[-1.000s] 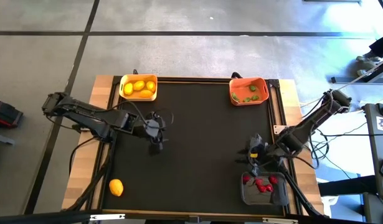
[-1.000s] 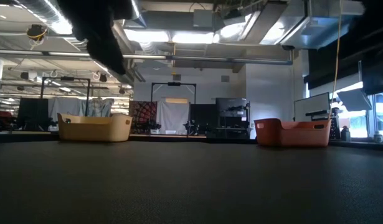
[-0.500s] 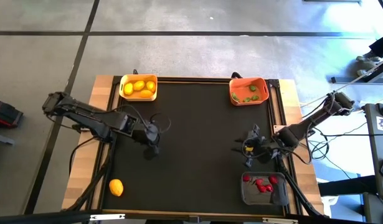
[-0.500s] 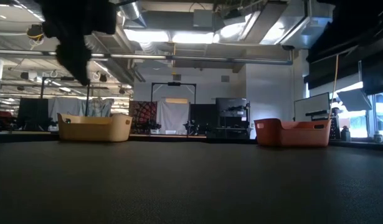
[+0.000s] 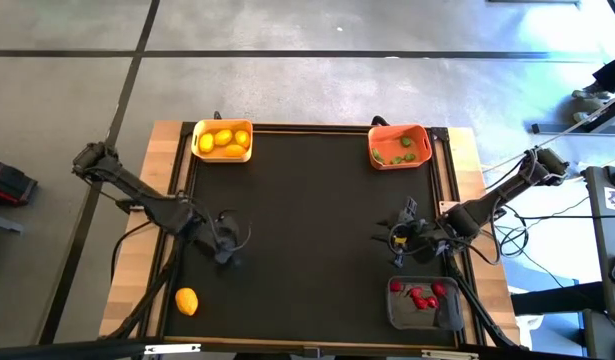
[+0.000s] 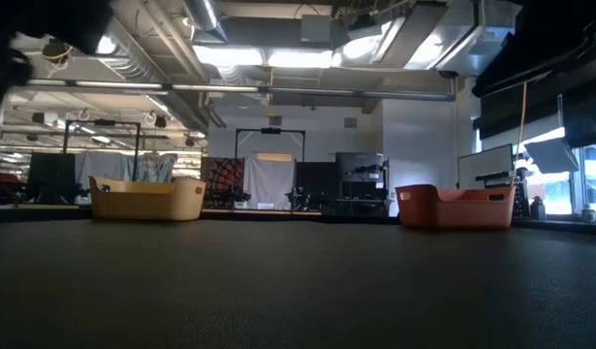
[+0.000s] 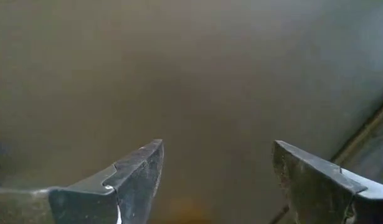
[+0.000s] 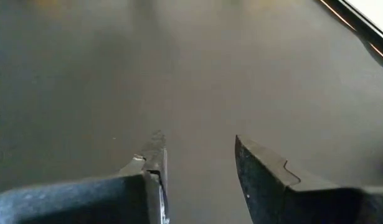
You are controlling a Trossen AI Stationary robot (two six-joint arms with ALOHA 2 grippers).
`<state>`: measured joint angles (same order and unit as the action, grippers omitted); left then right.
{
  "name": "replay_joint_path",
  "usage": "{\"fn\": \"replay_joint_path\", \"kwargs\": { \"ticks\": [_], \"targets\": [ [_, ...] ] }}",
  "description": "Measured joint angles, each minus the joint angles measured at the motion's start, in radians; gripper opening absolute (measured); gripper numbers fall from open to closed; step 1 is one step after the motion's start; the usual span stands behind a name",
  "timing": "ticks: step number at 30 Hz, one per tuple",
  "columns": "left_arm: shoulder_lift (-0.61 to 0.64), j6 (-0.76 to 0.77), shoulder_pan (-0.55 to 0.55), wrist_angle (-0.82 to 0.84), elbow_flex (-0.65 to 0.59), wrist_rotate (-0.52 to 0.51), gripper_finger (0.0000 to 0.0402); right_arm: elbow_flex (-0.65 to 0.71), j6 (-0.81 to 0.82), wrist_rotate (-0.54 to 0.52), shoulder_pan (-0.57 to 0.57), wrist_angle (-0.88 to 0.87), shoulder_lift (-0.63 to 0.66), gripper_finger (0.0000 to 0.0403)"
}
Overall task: Sort produce into baskets
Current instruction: Put the lemon into the yellow bin
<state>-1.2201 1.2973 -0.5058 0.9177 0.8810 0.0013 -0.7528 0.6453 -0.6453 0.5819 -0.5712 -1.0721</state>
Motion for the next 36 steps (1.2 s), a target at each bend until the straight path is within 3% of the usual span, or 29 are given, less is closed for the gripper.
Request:
{"fn": "replay_joint_path", "kwargs": {
  "ticks": [7,14,18,28,36],
  "targets": [
    [-0.006,0.257,-0.143,0.019,0.000,0.003,0.0292,0.000,-0.026,-0.010,0.000,-0.002,0.000,0.0129],
    [-0.060,0.436,-0.271,0.022,0.000,0.108,0.0292,0.000,-0.025,-0.010,0.000,-0.002,0.000,0.0129],
    [-0.100,0.482,-0.338,0.021,0.000,0.177,0.0292,0.000,-0.024,-0.010,0.000,-0.001,0.000,0.0129],
    [-0.157,0.633,-0.427,0.012,0.000,0.182,0.0292,0.000,-0.023,-0.010,0.000,0.000,0.000,0.0129],
    [-0.189,0.627,-0.452,0.005,0.000,0.189,0.0292,0.000,-0.023,-0.010,0.000,0.001,0.000,0.0129]
  ]
}}
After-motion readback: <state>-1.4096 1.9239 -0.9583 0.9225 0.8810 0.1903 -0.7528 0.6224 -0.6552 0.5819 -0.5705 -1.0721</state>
